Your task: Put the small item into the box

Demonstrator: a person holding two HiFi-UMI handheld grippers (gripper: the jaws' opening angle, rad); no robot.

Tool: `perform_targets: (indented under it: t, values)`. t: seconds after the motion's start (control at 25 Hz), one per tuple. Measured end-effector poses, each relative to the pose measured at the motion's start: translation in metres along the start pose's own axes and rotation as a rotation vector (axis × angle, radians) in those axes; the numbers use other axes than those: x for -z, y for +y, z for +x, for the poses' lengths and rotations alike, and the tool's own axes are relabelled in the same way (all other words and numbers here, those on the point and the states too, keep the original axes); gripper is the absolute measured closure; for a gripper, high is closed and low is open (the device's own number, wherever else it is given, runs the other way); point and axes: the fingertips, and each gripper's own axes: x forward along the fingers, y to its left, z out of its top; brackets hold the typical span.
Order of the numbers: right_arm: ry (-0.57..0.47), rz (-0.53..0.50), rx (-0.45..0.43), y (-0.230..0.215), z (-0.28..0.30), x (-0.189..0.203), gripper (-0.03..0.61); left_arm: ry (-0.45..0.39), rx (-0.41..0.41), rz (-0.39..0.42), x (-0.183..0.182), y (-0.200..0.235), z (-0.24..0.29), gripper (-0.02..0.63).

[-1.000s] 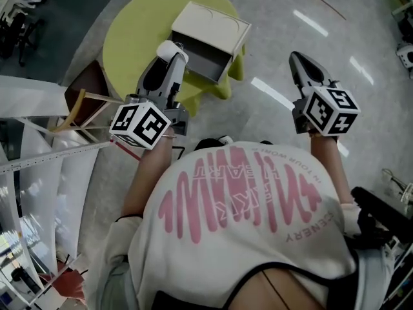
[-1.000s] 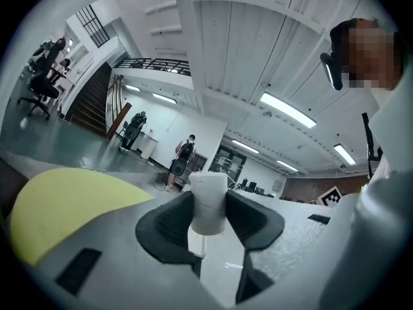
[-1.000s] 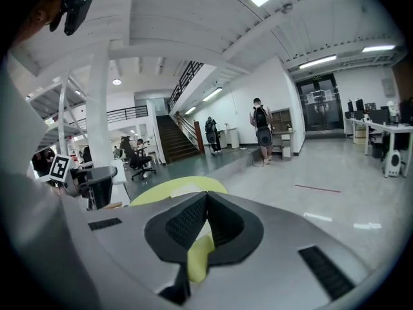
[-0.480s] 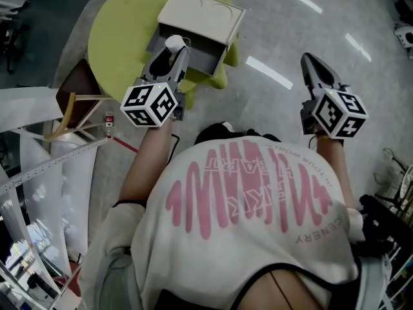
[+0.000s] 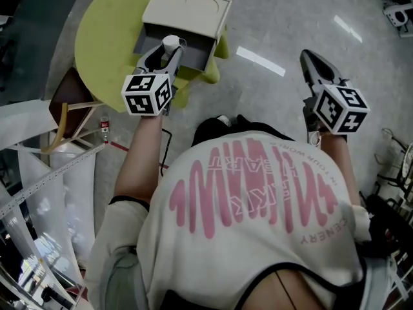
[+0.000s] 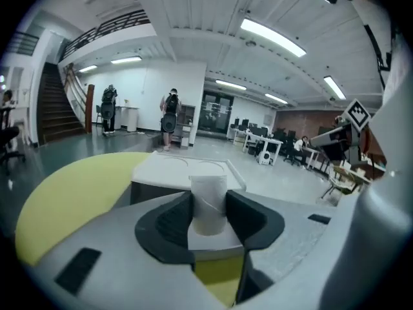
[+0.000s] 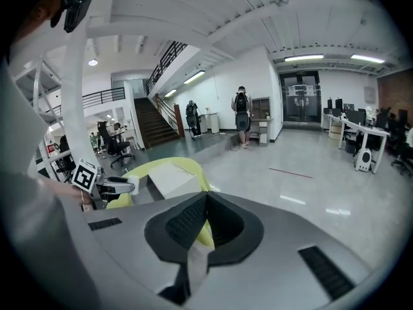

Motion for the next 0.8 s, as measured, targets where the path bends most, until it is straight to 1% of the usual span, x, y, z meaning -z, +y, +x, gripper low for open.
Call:
perform_targets:
  t: [0.16,0.28,0.4,0.6,0.8]
  values:
    - [0.016,-0.024,-0.004,-0.003,0.003,0.000,0.572,0.098,0.031,0.215,0.007,-0.009,0.012,0.443]
    - [0.025,-0.039,-0.019,-0.002,0.011,0.002,0.572,0.202,0.082,0.364,0.018,-0.015,0.020,0.443]
    - [0.032,-0.052,-0.036,0.000,0.018,0.000,0.572,0.307,0.142,0.472,0.029,-0.015,0.028,0.443]
    - [0.038,-0.054,-0.037,0.003,0.017,0.003,0.572,0.435,0.228,0.621,0.043,-0.017,0.031,0.443]
    - [0.042,-0.051,-0.028,0.005,0.017,0.006,0.572,0.574,0.316,0.839,0.057,-0.012,0.037,0.443]
